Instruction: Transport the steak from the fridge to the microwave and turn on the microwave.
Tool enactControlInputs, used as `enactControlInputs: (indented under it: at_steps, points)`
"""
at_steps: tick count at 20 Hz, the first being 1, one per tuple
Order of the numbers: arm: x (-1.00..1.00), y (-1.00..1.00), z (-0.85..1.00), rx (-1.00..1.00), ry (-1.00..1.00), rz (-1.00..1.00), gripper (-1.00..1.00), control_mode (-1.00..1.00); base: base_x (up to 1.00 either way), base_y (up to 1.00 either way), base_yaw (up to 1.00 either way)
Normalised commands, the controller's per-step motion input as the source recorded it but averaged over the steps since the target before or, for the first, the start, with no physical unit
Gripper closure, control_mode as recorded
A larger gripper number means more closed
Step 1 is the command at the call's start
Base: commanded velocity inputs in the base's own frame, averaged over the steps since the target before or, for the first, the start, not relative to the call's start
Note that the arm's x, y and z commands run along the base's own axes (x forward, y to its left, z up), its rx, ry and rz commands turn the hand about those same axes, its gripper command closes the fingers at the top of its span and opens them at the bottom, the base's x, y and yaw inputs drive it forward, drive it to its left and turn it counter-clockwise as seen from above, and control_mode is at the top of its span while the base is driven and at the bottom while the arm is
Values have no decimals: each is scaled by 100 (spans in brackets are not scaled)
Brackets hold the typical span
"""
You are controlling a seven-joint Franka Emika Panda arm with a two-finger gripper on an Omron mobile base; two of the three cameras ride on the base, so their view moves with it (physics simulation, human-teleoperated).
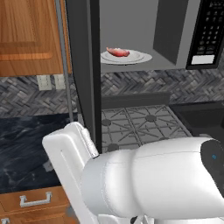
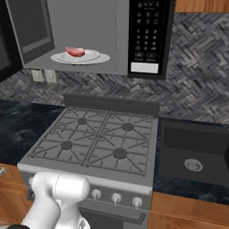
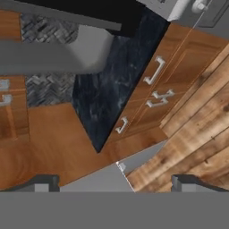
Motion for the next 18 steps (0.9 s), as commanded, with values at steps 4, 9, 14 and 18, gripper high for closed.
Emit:
enactControlInputs:
  at_steps: [4,9,14,18]
  points:
    - [7,13,-12,-7,0,0,-100,-100,0,0,0]
    - [4,12,-16,-4,0,0,-100,-100,0,0,0]
    - [0,6,-14,-3,0,0,-100,-100,0,0,0]
    - [-1,2,-18,0,0,1,-100,-100,0,0,0]
